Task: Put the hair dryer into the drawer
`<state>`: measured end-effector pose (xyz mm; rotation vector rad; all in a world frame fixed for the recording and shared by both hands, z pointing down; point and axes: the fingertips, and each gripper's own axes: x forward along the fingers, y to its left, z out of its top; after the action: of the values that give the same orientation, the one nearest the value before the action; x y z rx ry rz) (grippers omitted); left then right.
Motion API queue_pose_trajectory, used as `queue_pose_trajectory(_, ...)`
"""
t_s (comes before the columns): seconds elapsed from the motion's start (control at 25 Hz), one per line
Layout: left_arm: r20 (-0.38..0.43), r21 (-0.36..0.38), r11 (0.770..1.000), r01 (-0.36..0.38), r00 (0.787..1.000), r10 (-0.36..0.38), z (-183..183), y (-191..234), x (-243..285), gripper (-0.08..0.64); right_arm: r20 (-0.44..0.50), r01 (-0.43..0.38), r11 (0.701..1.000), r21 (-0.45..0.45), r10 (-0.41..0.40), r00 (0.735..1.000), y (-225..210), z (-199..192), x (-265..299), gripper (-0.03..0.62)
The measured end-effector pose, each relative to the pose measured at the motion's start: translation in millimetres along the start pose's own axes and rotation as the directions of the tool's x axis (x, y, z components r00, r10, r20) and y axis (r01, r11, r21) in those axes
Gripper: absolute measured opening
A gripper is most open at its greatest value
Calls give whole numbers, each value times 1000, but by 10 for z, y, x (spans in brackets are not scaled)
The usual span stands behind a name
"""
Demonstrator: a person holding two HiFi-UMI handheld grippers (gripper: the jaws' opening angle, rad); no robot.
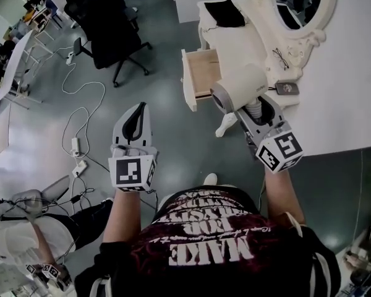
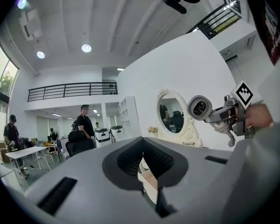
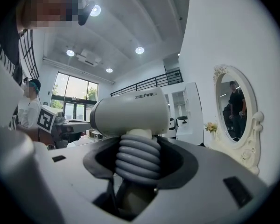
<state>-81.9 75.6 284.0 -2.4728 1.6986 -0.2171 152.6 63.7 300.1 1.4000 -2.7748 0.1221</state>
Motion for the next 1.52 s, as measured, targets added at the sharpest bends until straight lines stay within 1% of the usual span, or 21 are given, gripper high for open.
queue_pose_trajectory(0.32, -11, -24, 1000, -7, 1000, 7, -3, -207, 287, 5, -34, -60, 998, 7, 60, 998, -206, -87, 70, 230)
queue_pose_trajectory(0.44, -12, -24, 1000, -15, 1000, 15, -26, -275, 293, 5, -35, -70, 997, 12, 71, 997, -262, -142, 53, 230)
queue_pose_trajectory(0.56, -29, -29, 999, -27, 999, 26, -63, -296, 248, 5, -39, -76, 997, 15, 76, 996, -289, -157, 15, 230)
queue_pose_trajectory(0.68, -52, -22, 999, -24, 998, 23, -103, -362, 213, 5, -39, -73, 997, 32, 74, 997, -348, -197, -25, 230)
queue_pose_trajectory(0.84, -56, -7, 999, -31, 998, 31, -86, -401, 164, 5, -34, -66, 997, 41, 68, 997, -388, -261, -99, 230)
queue_pose_trajectory(0.96, -54, -3, 1000, -31, 998, 31, -64, -382, 99, 5, -33, -58, 997, 56, 60, 998, -350, -286, -129, 230)
queue_pose_trajectory(1.12, -73, -11, 1000, -23, 997, 23, -167, -355, -1, 5, -38, -52, 996, 71, 54, 998, -244, -328, -148, 230)
queue_pose_trajectory(1.2, -69, -17, 1000, -22, 997, 21, -181, -327, 11, 5, -33, -56, 996, 75, 59, 998, -212, -315, -131, 230)
queue_pose_trajectory(1.52, -36, -20, 999, 37, 999, -38, -165, -356, 243, 5, -35, -32, 995, 90, 35, 999, -285, -298, -61, 230)
